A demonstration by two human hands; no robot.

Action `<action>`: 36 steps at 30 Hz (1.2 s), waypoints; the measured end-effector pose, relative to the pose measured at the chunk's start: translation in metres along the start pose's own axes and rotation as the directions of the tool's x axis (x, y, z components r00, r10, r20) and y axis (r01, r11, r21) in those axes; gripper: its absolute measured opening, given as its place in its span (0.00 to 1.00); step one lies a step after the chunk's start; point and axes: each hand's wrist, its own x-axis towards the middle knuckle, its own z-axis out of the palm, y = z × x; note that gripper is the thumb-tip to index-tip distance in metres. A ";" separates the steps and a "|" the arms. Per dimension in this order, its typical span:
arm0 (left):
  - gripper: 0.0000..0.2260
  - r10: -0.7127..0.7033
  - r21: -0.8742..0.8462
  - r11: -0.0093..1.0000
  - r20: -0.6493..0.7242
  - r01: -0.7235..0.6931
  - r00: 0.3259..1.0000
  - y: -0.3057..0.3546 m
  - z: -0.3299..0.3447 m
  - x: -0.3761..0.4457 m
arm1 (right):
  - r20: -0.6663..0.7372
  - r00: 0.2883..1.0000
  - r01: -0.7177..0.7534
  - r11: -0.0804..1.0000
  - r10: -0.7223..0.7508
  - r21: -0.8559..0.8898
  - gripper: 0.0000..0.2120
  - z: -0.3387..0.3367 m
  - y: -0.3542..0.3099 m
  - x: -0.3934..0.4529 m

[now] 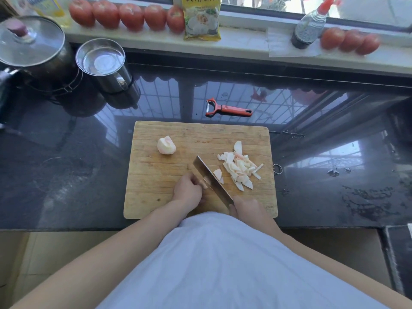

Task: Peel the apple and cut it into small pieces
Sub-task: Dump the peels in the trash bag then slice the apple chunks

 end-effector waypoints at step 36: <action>0.06 -0.044 -0.061 0.997 0.027 0.045 0.999 -0.009 0.000 0.003 | 0.064 0.998 0.031 0.993 -0.023 -0.117 0.09 0.001 0.010 -0.017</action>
